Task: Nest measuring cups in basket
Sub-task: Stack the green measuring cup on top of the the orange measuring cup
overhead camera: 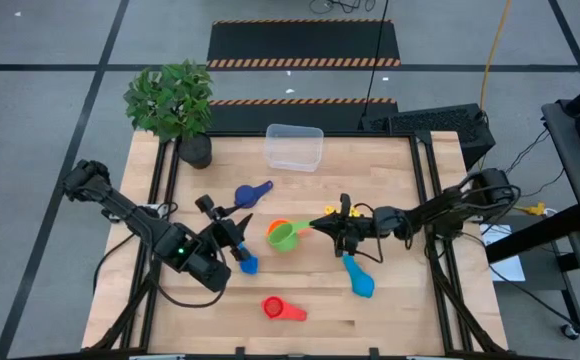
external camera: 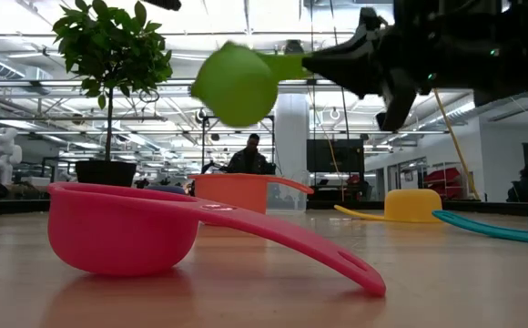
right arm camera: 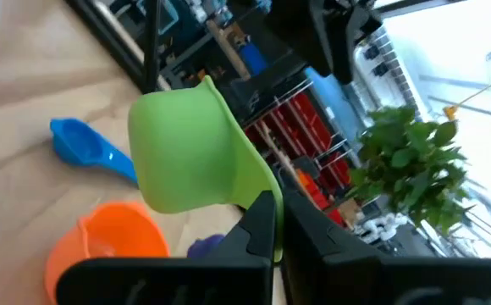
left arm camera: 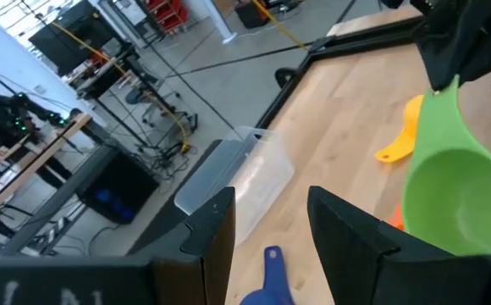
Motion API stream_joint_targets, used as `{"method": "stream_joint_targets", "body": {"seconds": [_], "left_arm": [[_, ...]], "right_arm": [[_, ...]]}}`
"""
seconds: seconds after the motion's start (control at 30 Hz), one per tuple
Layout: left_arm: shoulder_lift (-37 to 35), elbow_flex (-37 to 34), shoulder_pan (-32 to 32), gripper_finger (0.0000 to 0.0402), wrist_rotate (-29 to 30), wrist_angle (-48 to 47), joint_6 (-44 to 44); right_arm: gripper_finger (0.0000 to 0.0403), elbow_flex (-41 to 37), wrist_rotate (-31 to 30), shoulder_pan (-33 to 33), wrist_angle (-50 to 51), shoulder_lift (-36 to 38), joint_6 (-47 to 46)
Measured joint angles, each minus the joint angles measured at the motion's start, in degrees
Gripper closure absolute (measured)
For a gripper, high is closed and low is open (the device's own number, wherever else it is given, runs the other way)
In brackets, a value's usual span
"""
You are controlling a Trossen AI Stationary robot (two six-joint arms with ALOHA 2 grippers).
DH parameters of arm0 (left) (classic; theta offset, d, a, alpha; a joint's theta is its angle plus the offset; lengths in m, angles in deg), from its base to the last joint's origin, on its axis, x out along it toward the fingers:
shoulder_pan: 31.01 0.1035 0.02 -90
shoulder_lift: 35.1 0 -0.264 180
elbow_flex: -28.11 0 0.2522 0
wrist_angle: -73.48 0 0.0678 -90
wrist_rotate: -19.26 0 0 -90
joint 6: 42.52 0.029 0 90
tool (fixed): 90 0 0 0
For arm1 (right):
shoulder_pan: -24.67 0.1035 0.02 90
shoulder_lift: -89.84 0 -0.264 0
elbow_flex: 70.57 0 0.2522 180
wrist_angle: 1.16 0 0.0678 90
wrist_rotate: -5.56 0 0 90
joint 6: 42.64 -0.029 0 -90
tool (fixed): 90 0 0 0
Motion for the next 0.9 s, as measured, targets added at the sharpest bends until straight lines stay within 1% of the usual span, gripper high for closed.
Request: {"method": "stream_joint_targets", "body": {"seconds": [0.13, 0.3, 0.4, 0.5, 0.63, 0.77, 0.9], "left_arm": [[0.0, -1.3, 1.1, 0.025, -0.1, 0.1, -0.1], [0.0, -2.1, 2.2, 0.025, -2.1, 0.1, -0.6], [0.0, -2.1, 2.2, 0.025, -2.6, 0.7, -0.4], [0.0, -2.1, 2.2, 0.025, -3.5, 3.5, 1.5], [0.0, -2.1, 1.9, 0.025, -7.3, 11.0, 9.0], [0.0, -2.4, 1.8, 0.025, -12.9, 21.1, 17.6], [0.0, -5.0, 1.9, 0.025, -17.6, 32.3, 26.5]], "right_arm": [[0.0403, 1.8, 0.0, -1.0, -0.1, -3.7, -0.3], [0.0403, 3.8, 0.0, -1.8, 0.0, -8.0, 0.1], [0.0403, 3.9, 0.0, -2.5, -0.3, -9.6, 0.1], [0.0403, 3.9, 0.1, -3.3, -0.3, -10.3, -0.4], [0.0403, 3.9, 2.8, -4.2, -0.3, -10.3, -1.8], [0.0403, 3.9, 3.0, -4.5, 0.2, -10.3, -2.8], [0.0403, 3.9, 3.0, -4.6, 1.7, -10.3, -2.8]]}}
